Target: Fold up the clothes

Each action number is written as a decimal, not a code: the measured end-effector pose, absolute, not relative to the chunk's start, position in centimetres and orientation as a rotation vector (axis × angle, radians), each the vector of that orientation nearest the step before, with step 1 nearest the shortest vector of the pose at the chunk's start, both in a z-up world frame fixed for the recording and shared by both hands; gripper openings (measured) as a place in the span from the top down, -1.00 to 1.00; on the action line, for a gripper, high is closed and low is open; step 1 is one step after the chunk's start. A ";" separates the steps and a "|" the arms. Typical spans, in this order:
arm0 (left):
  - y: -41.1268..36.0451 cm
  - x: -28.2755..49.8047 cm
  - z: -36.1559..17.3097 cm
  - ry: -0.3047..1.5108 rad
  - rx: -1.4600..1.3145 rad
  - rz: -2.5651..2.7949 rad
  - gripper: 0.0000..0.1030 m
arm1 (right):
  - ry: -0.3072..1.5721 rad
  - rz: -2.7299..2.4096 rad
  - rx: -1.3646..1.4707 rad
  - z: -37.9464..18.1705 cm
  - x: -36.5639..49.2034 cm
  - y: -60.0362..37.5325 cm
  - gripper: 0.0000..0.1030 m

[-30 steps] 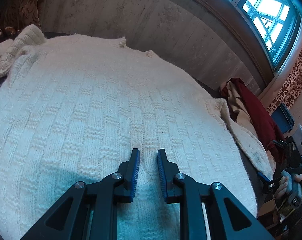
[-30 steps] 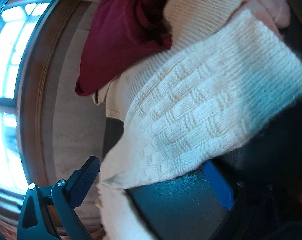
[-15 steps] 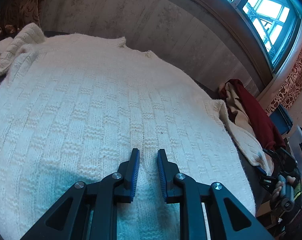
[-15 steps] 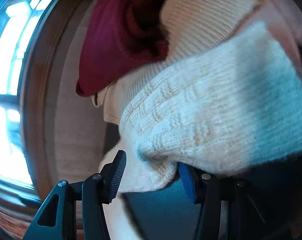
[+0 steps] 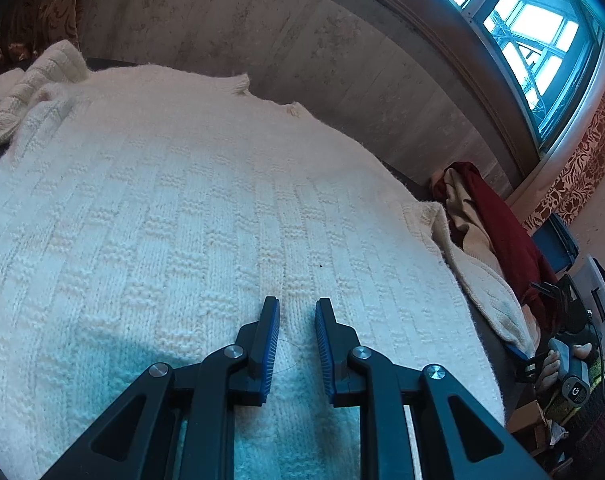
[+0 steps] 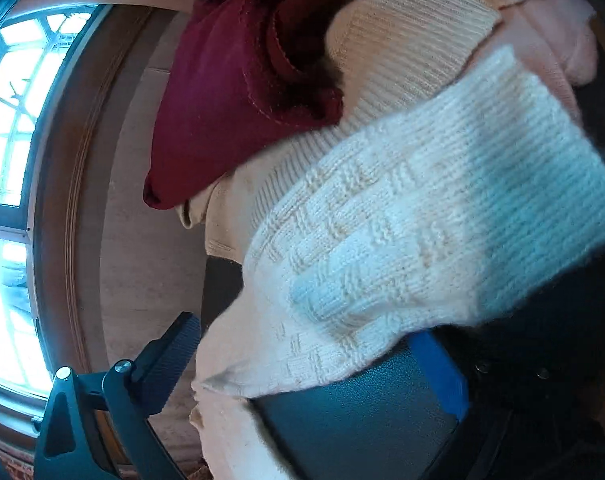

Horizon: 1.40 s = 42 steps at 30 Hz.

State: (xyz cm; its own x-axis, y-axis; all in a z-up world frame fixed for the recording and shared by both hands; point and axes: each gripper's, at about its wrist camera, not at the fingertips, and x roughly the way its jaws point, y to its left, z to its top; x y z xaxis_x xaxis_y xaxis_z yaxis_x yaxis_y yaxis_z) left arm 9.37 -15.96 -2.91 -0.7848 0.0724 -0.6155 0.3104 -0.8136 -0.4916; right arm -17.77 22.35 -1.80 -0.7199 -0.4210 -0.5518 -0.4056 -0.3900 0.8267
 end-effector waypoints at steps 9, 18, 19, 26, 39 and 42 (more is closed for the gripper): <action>-16.0 9.3 -2.9 0.909 0.966 -2.716 0.65 | -1.452 -2.433 1.235 -0.5 -18.3 21.8 0.62; -15.9 9.3 -3.0 0.897 0.967 -2.713 0.65 | -0.863 -2.582 1.035 9.6 -25.9 14.9 0.62; -15.8 9.3 -2.9 0.894 0.969 -2.712 0.65 | -0.848 -2.557 1.026 10.3 -27.2 13.4 0.62; -15.9 9.3 -2.8 0.893 0.980 -2.705 0.65 | -0.345 -2.280 0.882 15.3 -29.1 -5.1 0.80; -21.0 7.6 0.7 1.166 1.024 -2.595 0.65 | 0.023 -1.857 1.069 4.4 -16.6 -12.3 0.78; -22.1 4.5 2.3 1.195 1.003 -2.617 0.62 | -0.003 -1.946 1.095 2.5 -15.8 -8.0 0.71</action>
